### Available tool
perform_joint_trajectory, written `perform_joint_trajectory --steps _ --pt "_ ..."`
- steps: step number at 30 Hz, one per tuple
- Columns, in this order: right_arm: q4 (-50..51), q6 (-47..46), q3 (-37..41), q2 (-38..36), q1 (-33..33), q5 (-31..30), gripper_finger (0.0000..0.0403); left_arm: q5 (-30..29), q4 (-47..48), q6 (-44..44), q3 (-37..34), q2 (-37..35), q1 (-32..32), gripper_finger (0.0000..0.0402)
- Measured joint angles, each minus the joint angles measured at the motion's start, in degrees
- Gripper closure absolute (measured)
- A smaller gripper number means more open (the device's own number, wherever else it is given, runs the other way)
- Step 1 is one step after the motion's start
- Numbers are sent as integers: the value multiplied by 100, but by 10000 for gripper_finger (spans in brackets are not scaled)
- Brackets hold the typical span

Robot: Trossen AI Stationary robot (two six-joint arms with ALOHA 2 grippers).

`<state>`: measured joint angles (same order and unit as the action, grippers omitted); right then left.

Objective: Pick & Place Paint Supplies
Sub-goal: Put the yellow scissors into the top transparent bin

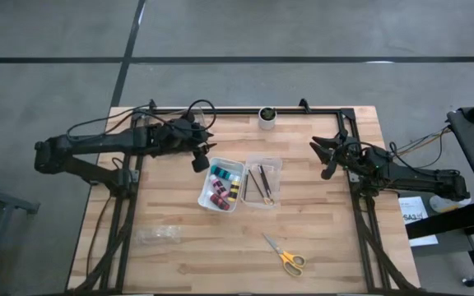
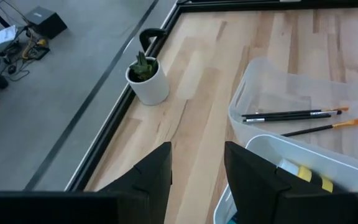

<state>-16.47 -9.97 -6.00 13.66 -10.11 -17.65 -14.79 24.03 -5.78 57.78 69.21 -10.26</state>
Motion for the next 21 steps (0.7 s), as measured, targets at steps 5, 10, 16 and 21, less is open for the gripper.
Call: perform_joint_trajectory --steps 5,10,16,21 --pt "0 1 1 0 0 0 285 -5 -136 -2 -296 0 -20 251" --pt "0 2 0 -1 0 0 285 -31 -718 -2 -958 0 -206 251" --pt "0 4 2 -1 0 0 285 -15 -2147 -34 -1915 4 -444 252" --pt "0 -7 1 1 0 0 285 265 -2925 -39 -2592 4 -570 252"
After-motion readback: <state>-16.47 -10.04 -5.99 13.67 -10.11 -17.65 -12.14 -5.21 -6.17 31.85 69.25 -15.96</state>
